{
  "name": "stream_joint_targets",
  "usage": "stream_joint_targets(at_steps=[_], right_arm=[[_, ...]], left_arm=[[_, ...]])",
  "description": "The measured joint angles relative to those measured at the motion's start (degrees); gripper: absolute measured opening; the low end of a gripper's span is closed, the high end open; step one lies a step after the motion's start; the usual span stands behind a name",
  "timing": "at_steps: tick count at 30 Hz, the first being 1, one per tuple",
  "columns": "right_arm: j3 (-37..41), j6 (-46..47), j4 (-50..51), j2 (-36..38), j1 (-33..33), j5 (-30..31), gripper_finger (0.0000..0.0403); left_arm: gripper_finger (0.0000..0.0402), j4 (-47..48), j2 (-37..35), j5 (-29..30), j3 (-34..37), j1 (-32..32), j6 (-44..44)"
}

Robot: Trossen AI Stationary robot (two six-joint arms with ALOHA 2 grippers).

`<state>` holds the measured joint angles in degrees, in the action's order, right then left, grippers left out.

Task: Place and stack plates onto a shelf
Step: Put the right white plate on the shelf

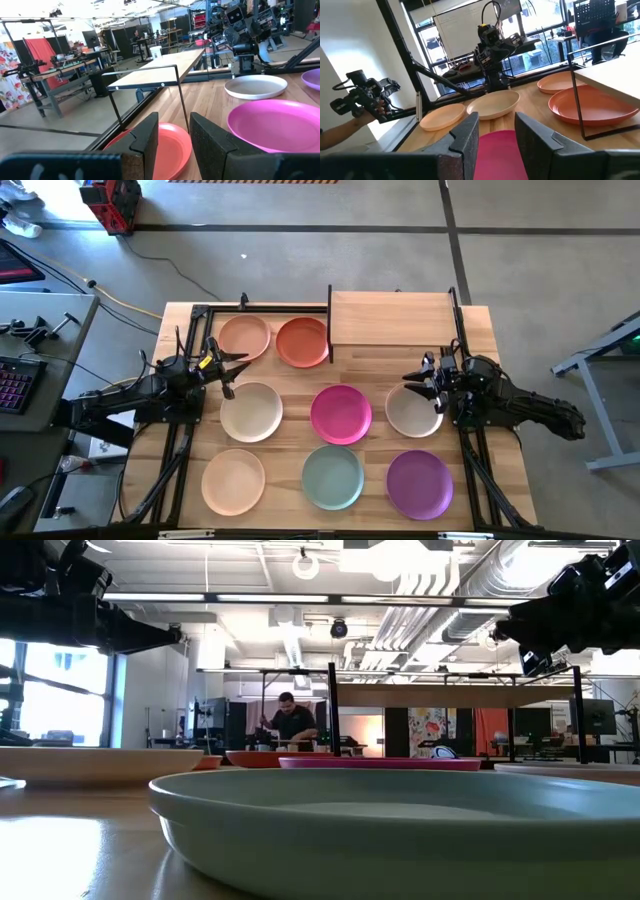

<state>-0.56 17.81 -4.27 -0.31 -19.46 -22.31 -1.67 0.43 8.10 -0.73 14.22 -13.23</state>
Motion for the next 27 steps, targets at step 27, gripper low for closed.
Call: stream_joint_targets(at_steps=[27], right_arm=[[-0.04, 8.86, -4.57, 0.00, 0.00, 4.62, 0.0119]], left_arm=[[0.0101, -0.74, 0.00, 0.57, 0.00, -0.03, 26.45]])
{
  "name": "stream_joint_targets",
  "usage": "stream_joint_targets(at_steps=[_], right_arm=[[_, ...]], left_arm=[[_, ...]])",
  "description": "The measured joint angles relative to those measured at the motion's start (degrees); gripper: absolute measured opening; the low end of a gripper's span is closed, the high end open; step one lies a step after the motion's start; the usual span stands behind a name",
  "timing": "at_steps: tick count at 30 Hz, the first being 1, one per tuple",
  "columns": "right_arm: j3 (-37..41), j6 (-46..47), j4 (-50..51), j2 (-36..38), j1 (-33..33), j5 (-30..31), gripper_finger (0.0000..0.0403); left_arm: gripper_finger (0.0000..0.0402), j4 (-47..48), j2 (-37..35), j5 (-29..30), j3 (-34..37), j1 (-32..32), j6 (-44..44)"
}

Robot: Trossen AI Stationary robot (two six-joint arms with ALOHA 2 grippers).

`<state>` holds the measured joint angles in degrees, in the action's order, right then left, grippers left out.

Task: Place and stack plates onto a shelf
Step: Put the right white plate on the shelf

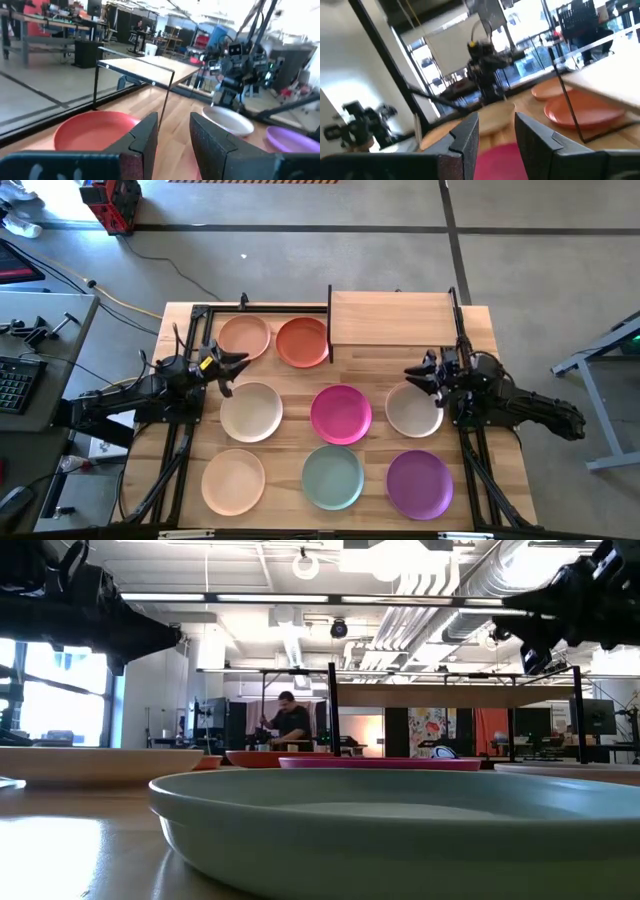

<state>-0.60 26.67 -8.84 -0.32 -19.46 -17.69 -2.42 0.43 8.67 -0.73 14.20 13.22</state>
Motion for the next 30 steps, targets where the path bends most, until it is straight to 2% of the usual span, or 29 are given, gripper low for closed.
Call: stream_joint_targets(at_steps=[2, 7, 16, 23, 30], right_arm=[[-0.05, 1.62, -2.32, 0.00, 0.02, 0.00, 0.0119], [-3.69, 1.84, 1.03, -0.57, 0.02, 0.79, 0.0119], [-17.58, -1.51, 12.63, -9.42, 0.02, 2.20, 0.0119], [-30.20, 0.18, 27.64, -20.24, 0.02, 8.38, 0.0119], [-37.28, 10.21, 37.50, -31.15, 0.02, 8.16, 0.0119]], left_arm=[[0.0101, -1.82, 0.00, 0.02, 0.01, 0.00, 0.67], [0.0101, -8.92, 0.00, 0.02, -0.02, 0.00, 0.55], [0.0101, -8.82, 1.28, 0.02, -5.57, 0.04, -2.62], [0.0101, 0.70, 5.67, 1.70, -15.15, 0.04, -4.42], [0.0101, 10.75, 12.82, 2.65, -22.90, 0.04, -3.21]])
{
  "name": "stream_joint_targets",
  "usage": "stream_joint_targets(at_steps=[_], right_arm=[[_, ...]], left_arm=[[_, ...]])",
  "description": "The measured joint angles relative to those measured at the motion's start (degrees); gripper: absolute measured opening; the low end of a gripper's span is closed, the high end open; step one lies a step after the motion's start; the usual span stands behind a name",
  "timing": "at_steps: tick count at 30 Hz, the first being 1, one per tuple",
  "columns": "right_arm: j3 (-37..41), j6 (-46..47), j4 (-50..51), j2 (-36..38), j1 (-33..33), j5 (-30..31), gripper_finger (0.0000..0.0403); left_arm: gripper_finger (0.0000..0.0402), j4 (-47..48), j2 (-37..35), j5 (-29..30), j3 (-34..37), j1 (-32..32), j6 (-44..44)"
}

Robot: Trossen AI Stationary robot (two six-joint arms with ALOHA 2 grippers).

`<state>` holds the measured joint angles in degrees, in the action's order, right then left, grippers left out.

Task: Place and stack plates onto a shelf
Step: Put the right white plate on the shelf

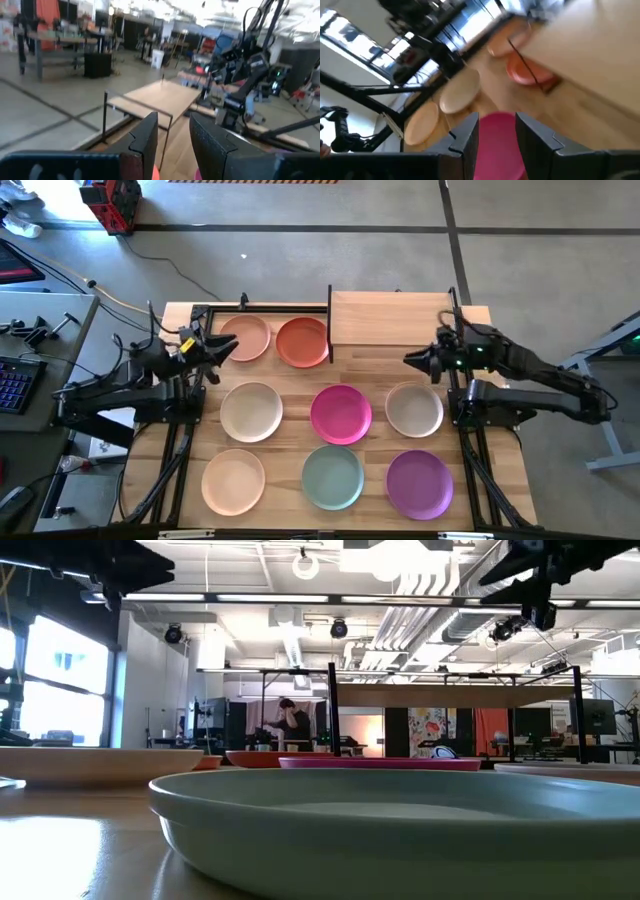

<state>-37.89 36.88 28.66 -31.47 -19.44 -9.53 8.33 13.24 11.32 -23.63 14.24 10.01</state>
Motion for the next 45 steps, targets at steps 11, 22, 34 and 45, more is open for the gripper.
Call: stream_joint_targets(at_steps=[11, 22, 34, 45], right_arm=[[-0.35, 13.03, 5.39, -13.58, 3.56, -1.53, 0.0119], [-0.35, 24.07, 5.41, -25.56, 15.26, 3.04, 0.0119], [-0.35, 32.78, 5.38, -38.43, 24.64, 8.18, 0.0119], [-0.33, 36.66, 3.05, -47.31, 29.24, 8.54, 0.0119]], left_arm=[[0.0101, 8.08, 8.81, -0.01, -0.47, 0.00, 3.38], [0.0101, 8.40, 11.62, -0.01, -0.47, -0.02, 3.40], [0.0101, 8.40, 11.66, -0.01, -0.47, -0.02, 3.40], [0.0101, 8.38, 11.66, -0.01, -0.47, -0.02, 3.40]])
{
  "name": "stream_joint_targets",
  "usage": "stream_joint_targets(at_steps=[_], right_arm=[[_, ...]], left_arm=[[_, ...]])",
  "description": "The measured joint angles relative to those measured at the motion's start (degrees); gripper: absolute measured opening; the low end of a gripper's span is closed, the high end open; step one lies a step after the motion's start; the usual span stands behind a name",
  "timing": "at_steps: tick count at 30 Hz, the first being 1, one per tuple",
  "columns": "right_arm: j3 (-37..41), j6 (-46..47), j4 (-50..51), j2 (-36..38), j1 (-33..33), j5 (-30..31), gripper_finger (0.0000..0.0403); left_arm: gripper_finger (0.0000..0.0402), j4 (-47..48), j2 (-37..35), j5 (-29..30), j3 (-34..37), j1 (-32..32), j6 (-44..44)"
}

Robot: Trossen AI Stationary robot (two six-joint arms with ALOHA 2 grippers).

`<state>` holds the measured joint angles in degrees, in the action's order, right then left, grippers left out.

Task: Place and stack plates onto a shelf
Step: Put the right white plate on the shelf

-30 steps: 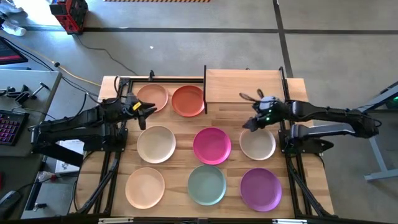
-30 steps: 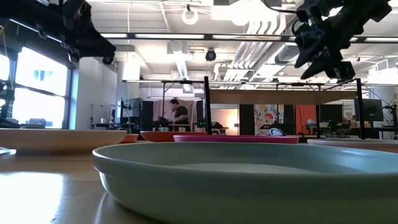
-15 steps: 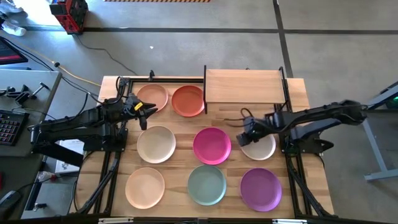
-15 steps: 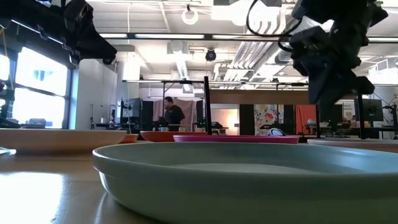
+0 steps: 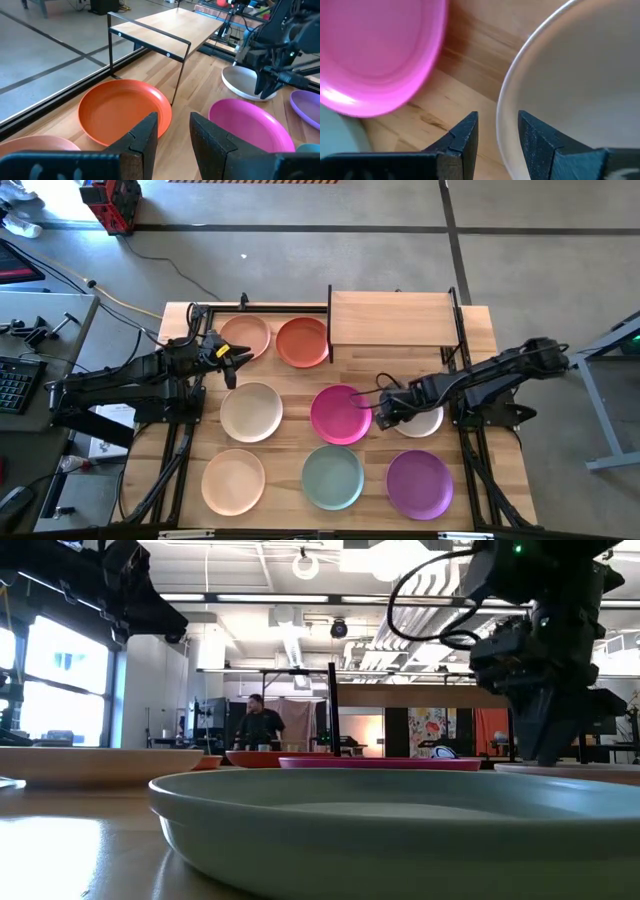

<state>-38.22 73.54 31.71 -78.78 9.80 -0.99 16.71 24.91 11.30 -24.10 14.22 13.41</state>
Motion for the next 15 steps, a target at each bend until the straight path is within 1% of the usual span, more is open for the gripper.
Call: stream_joint_targets(at_steps=[8, 13, 15], right_arm=[[0.00, 1.07, -0.24, -4.67, 2.00, 0.58, 0.0119], [-0.24, 1.07, -0.38, -5.71, 2.99, 1.49, 0.0117], [-0.24, 1.07, -0.40, -5.73, 3.30, 2.01, 0.0108]], left_arm=[[0.0101, -0.02, 0.09, -0.01, 0.00, 0.00, 0.01], [0.0101, -0.02, 0.09, 0.01, 0.00, 0.00, 0.00], [0.0101, -0.02, 0.09, 0.01, 0.00, 0.00, 0.00]])
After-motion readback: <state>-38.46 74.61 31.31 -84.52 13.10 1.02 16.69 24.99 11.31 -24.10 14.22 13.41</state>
